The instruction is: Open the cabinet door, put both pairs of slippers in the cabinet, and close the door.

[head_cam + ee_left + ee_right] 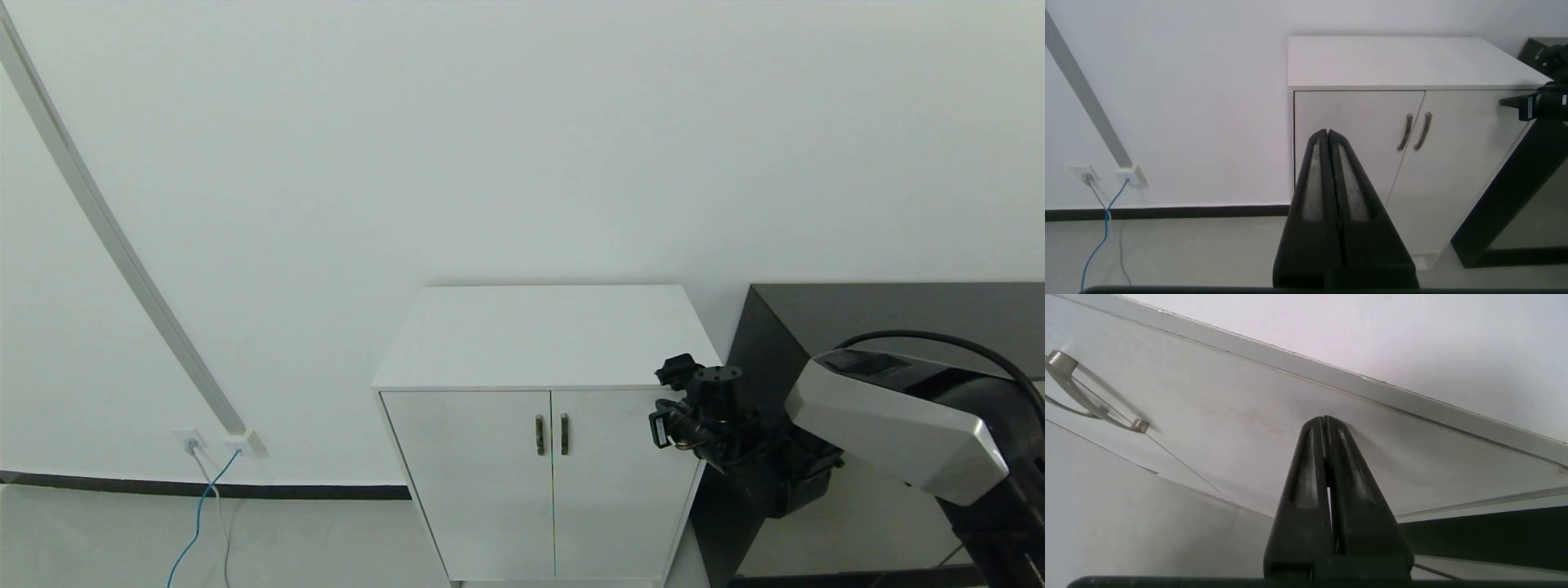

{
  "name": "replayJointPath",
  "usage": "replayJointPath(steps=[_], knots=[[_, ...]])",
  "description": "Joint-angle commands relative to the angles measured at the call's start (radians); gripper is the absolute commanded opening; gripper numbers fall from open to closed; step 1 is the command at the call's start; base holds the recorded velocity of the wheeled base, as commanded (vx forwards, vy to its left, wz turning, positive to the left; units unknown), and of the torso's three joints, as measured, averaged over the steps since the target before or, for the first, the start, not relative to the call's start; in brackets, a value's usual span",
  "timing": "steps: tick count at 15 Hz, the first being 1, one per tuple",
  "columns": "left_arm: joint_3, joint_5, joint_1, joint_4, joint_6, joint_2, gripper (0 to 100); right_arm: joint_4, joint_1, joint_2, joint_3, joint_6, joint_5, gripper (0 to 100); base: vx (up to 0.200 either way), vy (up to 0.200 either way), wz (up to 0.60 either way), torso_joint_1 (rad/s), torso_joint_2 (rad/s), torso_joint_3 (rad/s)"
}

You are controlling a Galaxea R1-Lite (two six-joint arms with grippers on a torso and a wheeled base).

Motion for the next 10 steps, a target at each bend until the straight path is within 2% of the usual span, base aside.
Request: replayJointPath(steps=[1, 7, 10], knots=[[0.0, 0.0, 0.001, 0.001, -0.001, 0.001, 0, 0.0, 0.001, -0.009, 0.009, -0.001, 0.0, 0, 0.0, 0.0, 0.0, 0.0, 0.0, 0.0], [0.0, 0.0, 0.001, 0.001, -0.002, 0.001, 0, -0.014, 0.03, -0.177, 0.178, 0.004, 0.002, 0, 0.0, 0.0, 0.0, 0.0, 0.0, 0.0], [0.002, 0.0, 0.001, -0.001, -0.002, 0.001, 0, -0.07, 0.03, -0.274, 0.282, 0.004, 0.002, 0, 0.0, 0.0, 0.0, 0.0, 0.0, 0.0]])
